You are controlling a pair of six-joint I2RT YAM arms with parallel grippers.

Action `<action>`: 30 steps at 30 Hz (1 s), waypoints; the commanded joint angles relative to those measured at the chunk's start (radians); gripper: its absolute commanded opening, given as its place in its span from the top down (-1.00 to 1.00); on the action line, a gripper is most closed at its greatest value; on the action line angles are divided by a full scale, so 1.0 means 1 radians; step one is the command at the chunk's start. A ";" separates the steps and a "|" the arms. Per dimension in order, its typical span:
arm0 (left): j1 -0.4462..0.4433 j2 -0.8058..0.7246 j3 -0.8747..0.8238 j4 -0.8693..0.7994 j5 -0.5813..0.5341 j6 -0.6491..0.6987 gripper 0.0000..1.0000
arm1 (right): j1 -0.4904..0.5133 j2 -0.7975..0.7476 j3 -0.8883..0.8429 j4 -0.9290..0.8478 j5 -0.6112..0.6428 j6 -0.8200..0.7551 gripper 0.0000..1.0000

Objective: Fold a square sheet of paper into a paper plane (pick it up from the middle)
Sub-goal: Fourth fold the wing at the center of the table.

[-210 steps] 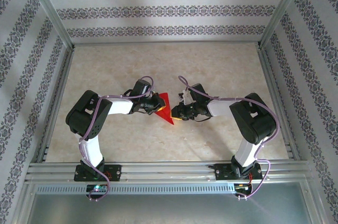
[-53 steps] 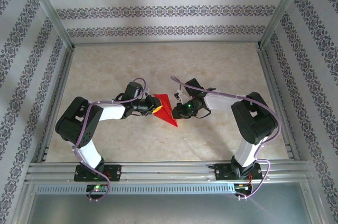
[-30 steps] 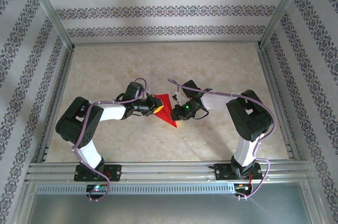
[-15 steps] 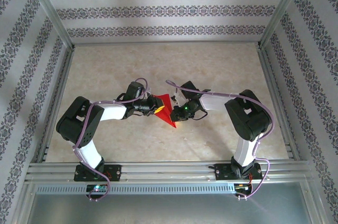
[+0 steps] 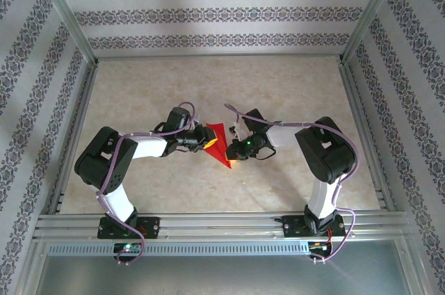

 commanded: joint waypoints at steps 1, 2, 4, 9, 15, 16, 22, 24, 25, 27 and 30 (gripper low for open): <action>-0.015 0.022 0.029 0.037 0.009 -0.008 0.58 | -0.015 0.037 -0.022 0.032 -0.023 0.029 0.83; -0.018 0.023 0.033 0.035 0.010 -0.007 0.58 | -0.018 0.039 -0.021 0.032 -0.028 0.031 0.83; -0.022 0.028 0.039 0.034 0.013 -0.002 0.59 | -0.024 0.042 -0.018 0.028 -0.041 0.037 0.82; -0.029 0.045 0.053 0.031 0.017 0.006 0.68 | -0.039 0.044 -0.020 0.027 -0.057 0.050 0.82; -0.031 0.073 0.067 0.045 0.026 0.003 0.73 | -0.043 0.055 -0.015 0.025 -0.063 0.062 0.80; -0.032 0.075 0.072 0.044 0.026 0.005 0.73 | -0.043 0.057 -0.015 0.025 -0.063 0.064 0.79; -0.035 0.088 0.081 0.058 0.037 0.000 0.73 | -0.050 0.065 -0.011 0.017 -0.063 0.072 0.78; -0.034 0.083 0.076 0.074 0.038 -0.006 0.73 | -0.050 0.066 -0.010 0.016 -0.063 0.074 0.78; -0.034 0.082 0.073 0.078 0.039 -0.006 0.73 | -0.052 0.066 -0.009 0.015 -0.063 0.075 0.78; -0.037 0.082 0.074 0.086 0.044 -0.008 0.74 | -0.052 0.068 -0.006 0.011 -0.064 0.075 0.78; -0.041 0.096 0.084 0.079 0.044 -0.002 0.74 | -0.052 0.071 0.000 0.007 -0.066 0.075 0.76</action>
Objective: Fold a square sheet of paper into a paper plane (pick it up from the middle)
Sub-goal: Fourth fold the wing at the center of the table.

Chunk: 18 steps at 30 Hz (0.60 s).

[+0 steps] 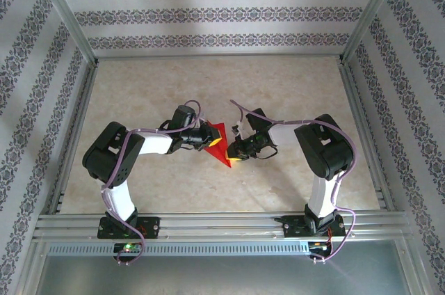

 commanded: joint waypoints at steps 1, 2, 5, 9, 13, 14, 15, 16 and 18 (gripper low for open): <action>-0.019 0.026 0.026 0.037 0.016 0.001 0.74 | -0.008 0.042 0.006 -0.025 0.037 0.012 0.76; -0.019 0.032 0.026 0.035 0.011 0.001 0.75 | -0.008 0.041 0.006 -0.026 0.037 0.011 0.75; -0.019 0.047 0.024 0.030 0.000 0.006 0.78 | -0.010 0.040 0.008 -0.028 0.036 0.012 0.73; -0.019 0.064 0.028 0.037 -0.001 0.008 0.79 | -0.011 0.037 0.005 -0.028 0.036 0.015 0.70; -0.019 0.076 0.034 0.037 -0.004 0.010 0.79 | -0.015 0.036 -0.001 -0.028 0.035 0.016 0.66; -0.018 0.078 0.034 0.034 -0.005 0.011 0.80 | -0.016 0.036 -0.002 -0.027 0.034 0.015 0.64; -0.018 0.080 0.035 0.030 -0.008 0.012 0.79 | -0.017 0.035 -0.003 -0.025 0.034 0.017 0.64; -0.018 0.078 0.035 0.025 -0.014 0.013 0.80 | -0.018 0.034 -0.004 -0.025 0.034 0.018 0.63; -0.018 0.078 0.036 0.017 -0.020 0.017 0.80 | -0.019 0.032 -0.007 -0.024 0.036 0.020 0.63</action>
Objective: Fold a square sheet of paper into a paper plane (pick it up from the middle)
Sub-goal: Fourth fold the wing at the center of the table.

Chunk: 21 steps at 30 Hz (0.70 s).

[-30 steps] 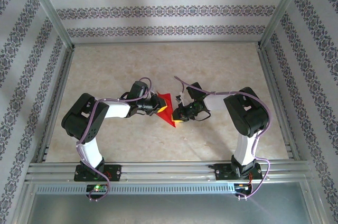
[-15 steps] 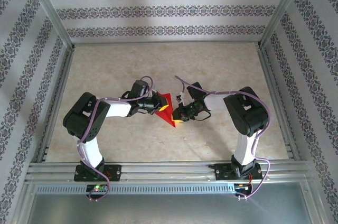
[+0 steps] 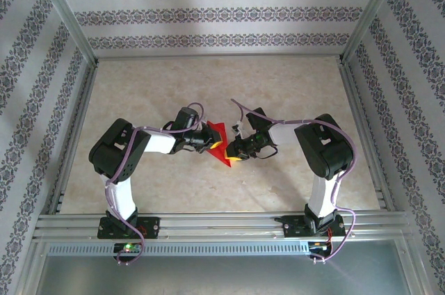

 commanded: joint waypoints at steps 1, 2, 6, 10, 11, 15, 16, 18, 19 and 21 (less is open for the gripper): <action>-0.008 0.017 0.020 0.011 -0.019 0.019 0.80 | -0.015 0.029 -0.013 -0.024 0.061 0.005 0.63; -0.008 0.016 0.020 0.006 -0.023 0.019 0.80 | -0.014 0.030 -0.014 -0.023 0.061 0.007 0.63; -0.008 0.014 0.020 -0.006 -0.035 0.023 0.80 | -0.017 0.027 -0.021 -0.021 0.065 0.012 0.63; -0.007 0.008 0.020 -0.028 -0.045 0.032 0.81 | -0.022 0.026 -0.030 -0.015 0.067 0.018 0.63; -0.006 0.007 0.023 -0.036 -0.048 0.035 0.80 | -0.022 0.027 -0.032 -0.013 0.067 0.021 0.63; -0.006 0.007 0.026 -0.050 -0.052 0.039 0.81 | -0.023 0.026 -0.037 -0.010 0.067 0.023 0.68; -0.007 0.008 0.026 -0.052 -0.054 0.039 0.81 | -0.025 0.025 -0.038 -0.010 0.067 0.022 0.69; -0.007 0.011 0.027 -0.054 -0.054 0.039 0.81 | -0.023 0.026 -0.041 -0.010 0.065 0.021 0.73; -0.006 0.011 0.028 -0.056 -0.056 0.039 0.81 | -0.024 0.027 -0.041 -0.011 0.065 0.020 0.74; -0.006 0.014 0.027 -0.061 -0.059 0.039 0.82 | -0.023 0.029 -0.043 -0.013 0.065 0.018 0.75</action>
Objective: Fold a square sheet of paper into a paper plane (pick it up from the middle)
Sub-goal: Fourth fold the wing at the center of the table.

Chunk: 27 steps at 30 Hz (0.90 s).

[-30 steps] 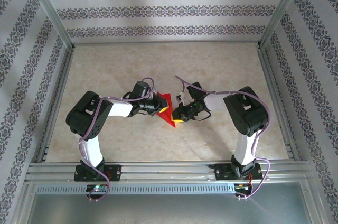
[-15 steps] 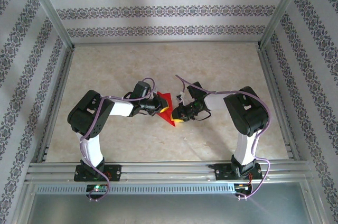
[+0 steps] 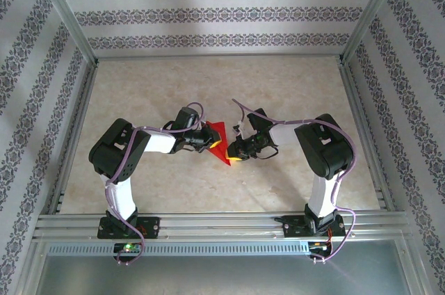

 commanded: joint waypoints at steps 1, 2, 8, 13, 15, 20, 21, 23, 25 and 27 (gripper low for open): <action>-0.007 0.015 0.024 -0.038 -0.015 0.032 0.82 | -0.017 0.030 -0.029 -0.033 0.065 0.008 0.75; -0.006 0.016 0.029 -0.038 -0.012 0.032 0.81 | -0.017 0.032 -0.029 -0.036 0.068 0.009 0.75; -0.006 0.023 0.041 -0.055 -0.010 0.037 0.81 | -0.017 0.036 -0.022 -0.057 0.083 0.004 0.75; -0.006 0.024 0.044 -0.070 -0.016 0.041 0.82 | -0.015 0.040 -0.018 -0.069 0.091 0.002 0.73; -0.005 0.026 0.046 -0.074 -0.017 0.041 0.82 | -0.016 0.042 -0.016 -0.072 0.094 0.003 0.73; -0.005 0.029 0.045 -0.083 -0.021 0.043 0.82 | -0.014 0.043 -0.015 -0.080 0.100 0.002 0.75; -0.004 0.031 0.047 -0.085 -0.021 0.043 0.82 | -0.014 0.045 -0.013 -0.081 0.099 0.003 0.76; -0.005 0.031 0.047 -0.087 -0.024 0.043 0.82 | -0.012 0.048 -0.011 -0.088 0.104 0.002 0.77; -0.003 0.027 0.046 -0.087 -0.025 0.043 0.82 | -0.011 0.051 -0.009 -0.094 0.109 0.001 0.77; -0.003 0.023 0.044 -0.092 -0.029 0.044 0.83 | -0.011 0.057 -0.006 -0.101 0.115 0.000 0.78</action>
